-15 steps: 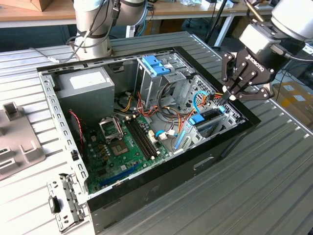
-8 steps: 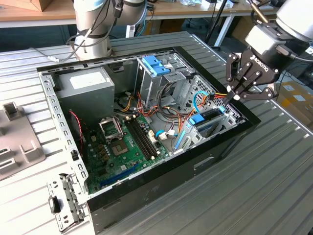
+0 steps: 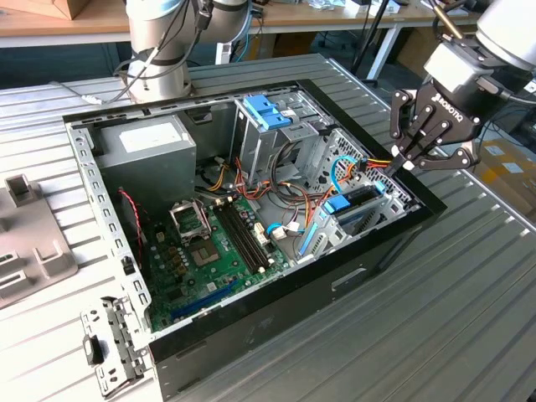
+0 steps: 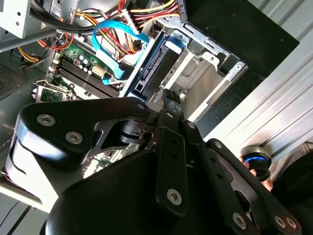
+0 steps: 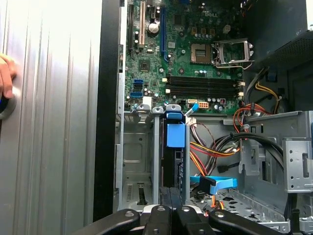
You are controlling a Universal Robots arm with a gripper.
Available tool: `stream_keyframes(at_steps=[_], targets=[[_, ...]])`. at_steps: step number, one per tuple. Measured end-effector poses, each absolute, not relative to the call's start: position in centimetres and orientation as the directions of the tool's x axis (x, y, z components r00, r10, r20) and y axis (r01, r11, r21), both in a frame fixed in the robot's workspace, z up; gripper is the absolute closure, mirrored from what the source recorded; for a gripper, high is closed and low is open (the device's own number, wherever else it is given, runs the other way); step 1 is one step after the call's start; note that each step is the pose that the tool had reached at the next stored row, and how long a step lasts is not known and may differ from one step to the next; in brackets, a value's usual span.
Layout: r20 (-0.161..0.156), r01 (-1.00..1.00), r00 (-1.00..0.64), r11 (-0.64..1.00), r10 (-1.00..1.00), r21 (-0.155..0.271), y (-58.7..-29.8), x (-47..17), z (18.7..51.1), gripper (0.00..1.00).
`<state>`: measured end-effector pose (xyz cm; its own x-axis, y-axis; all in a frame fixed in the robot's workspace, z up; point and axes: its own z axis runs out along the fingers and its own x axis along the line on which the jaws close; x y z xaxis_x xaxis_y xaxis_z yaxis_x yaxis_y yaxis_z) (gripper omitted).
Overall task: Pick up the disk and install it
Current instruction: 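Insert the first disk wire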
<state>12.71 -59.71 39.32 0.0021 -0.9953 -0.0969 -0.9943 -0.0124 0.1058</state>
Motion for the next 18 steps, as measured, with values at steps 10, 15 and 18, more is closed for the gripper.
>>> stream_keyframes(at_steps=[10,15,18], targets=[[-0.097,-0.994,0.002,-0.012,-0.995,0.106,-59.71,12.75,39.32,0.64],[-0.097,-0.994,0.002,-0.012,-0.995,0.106,-59.71,12.78,39.31,0.64],[-0.097,-0.994,0.002,-0.012,-0.995,0.106,-59.71,13.32,39.17,0.64]])
